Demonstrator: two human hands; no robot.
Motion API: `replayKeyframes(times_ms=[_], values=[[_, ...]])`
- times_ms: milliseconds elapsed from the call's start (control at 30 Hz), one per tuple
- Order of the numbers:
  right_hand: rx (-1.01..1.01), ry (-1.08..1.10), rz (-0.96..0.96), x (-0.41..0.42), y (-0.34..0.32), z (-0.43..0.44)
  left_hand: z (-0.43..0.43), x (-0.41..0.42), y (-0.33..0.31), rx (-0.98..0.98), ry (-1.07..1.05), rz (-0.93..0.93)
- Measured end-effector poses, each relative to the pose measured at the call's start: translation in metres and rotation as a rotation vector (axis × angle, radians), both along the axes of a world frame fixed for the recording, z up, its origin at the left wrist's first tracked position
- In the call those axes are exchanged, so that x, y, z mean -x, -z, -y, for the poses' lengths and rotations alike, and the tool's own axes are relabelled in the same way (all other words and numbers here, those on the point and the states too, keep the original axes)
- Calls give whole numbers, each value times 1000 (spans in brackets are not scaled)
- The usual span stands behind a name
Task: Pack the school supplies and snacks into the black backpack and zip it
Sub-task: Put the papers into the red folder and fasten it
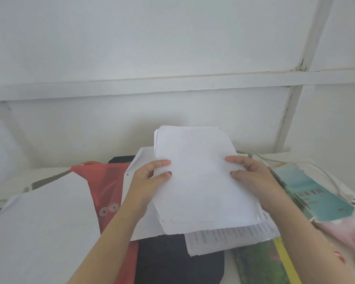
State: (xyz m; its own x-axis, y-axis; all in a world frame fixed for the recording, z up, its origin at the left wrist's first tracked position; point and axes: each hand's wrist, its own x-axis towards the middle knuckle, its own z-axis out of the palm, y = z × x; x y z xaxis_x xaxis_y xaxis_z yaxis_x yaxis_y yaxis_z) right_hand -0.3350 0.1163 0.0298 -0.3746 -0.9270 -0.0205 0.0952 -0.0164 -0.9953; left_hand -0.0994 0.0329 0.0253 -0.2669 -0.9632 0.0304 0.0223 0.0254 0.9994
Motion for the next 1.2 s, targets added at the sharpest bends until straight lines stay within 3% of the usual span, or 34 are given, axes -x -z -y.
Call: replayKeyframes(times_ms=[300, 567, 667, 867, 967, 1200], values=[[-144, -72, -453, -50, 21, 55, 33, -57, 14, 115, -204, 327], [-279, -106, -917, -74, 42, 65, 37, -72, 46, 167, -177, 679], [-290, -113, -826, -75, 47, 67, 37, -73, 51, 163, -169, 703], [-275, -234, -358, -72, 39, 60, 39, -75, 53, 65, -164, 623], [-259, -321, -331, -75, 40, 56, 38, -75, 54, 37, -160, 578], [-51, -204, -194, -82, 35, 55, 27, -81, 41, -11, -191, 313]])
